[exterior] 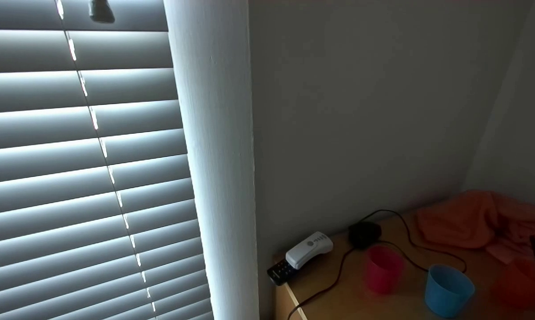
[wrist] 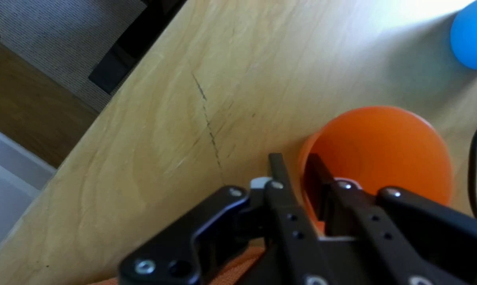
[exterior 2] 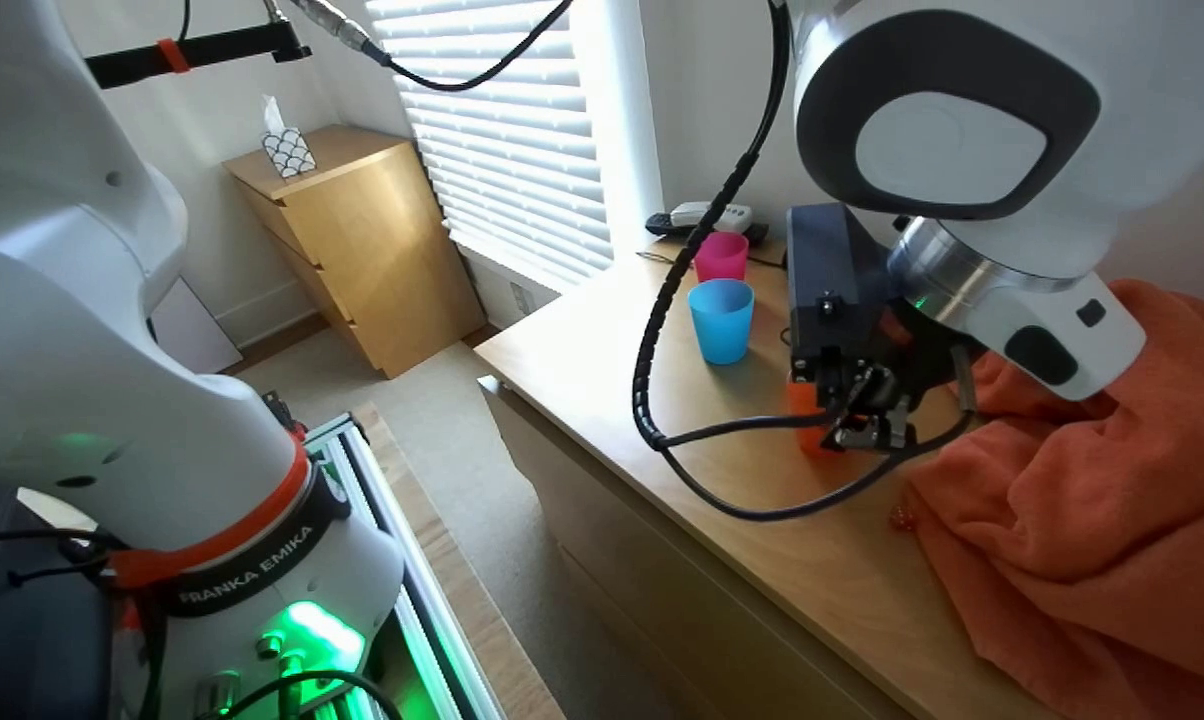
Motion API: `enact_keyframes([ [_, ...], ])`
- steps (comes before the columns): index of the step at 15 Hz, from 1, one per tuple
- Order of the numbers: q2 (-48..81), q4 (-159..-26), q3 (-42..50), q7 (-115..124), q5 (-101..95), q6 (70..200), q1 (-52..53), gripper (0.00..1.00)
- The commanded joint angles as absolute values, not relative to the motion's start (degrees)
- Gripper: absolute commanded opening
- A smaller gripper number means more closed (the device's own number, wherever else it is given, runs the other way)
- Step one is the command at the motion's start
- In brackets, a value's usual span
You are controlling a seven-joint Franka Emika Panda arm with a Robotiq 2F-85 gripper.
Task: Lay the three cups on their side
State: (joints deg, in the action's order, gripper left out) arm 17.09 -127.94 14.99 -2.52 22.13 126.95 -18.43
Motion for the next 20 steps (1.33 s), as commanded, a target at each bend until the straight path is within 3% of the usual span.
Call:
enact_keyframes([
  [1, 18.69, -125.21, 14.06, -4.14, 25.79, 121.85, -20.93, 0.00],
  [12, 29.14, -110.79, 15.50, -4.14, 35.48, 90.97, -27.96, 0.01],
  [20, 38.98, -102.71, 16.12, 8.61, 34.93, 88.18, -27.56, 0.02],
])
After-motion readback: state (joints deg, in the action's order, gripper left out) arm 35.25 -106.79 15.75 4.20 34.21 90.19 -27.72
